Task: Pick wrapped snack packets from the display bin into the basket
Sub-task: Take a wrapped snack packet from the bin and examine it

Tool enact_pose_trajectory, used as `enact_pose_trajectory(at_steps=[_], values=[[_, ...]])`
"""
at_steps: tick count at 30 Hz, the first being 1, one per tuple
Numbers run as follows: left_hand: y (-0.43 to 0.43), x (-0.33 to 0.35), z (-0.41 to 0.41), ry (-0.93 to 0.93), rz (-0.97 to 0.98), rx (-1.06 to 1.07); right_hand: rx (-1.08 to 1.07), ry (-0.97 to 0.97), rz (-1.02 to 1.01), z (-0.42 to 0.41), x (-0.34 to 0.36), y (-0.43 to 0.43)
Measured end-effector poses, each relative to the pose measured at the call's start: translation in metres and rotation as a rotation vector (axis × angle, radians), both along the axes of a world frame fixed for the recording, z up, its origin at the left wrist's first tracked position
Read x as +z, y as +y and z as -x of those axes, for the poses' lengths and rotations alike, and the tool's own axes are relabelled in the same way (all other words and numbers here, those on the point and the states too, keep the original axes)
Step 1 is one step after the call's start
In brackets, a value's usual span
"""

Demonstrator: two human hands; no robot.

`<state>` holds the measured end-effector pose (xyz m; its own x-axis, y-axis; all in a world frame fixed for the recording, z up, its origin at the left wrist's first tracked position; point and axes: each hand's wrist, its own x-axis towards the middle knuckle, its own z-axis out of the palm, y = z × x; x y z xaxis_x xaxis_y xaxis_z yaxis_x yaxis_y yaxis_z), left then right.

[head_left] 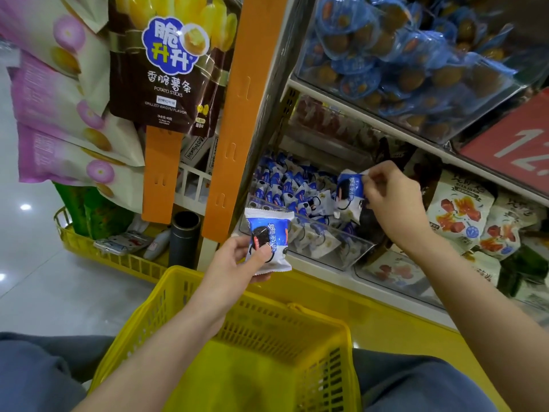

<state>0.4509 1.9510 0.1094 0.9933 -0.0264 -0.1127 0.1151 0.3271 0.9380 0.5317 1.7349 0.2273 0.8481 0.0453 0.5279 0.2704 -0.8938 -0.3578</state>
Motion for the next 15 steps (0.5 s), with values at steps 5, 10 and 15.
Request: enact_pose_trajectory(at_steps=[5, 10, 15], values=[[0.002, 0.004, 0.003, -0.056, -0.008, -0.025, 0.196, 0.248, -0.323, 0.033, -0.011, 0.029], [0.000, 0.004, 0.006, -0.059, 0.031, -0.062, 0.304, 0.527, -0.504, 0.053, -0.033, 0.053], [0.003, 0.006, 0.007, 0.058, 0.196, -0.198, 0.320, 0.670, -0.653, 0.059, -0.051, 0.066]])
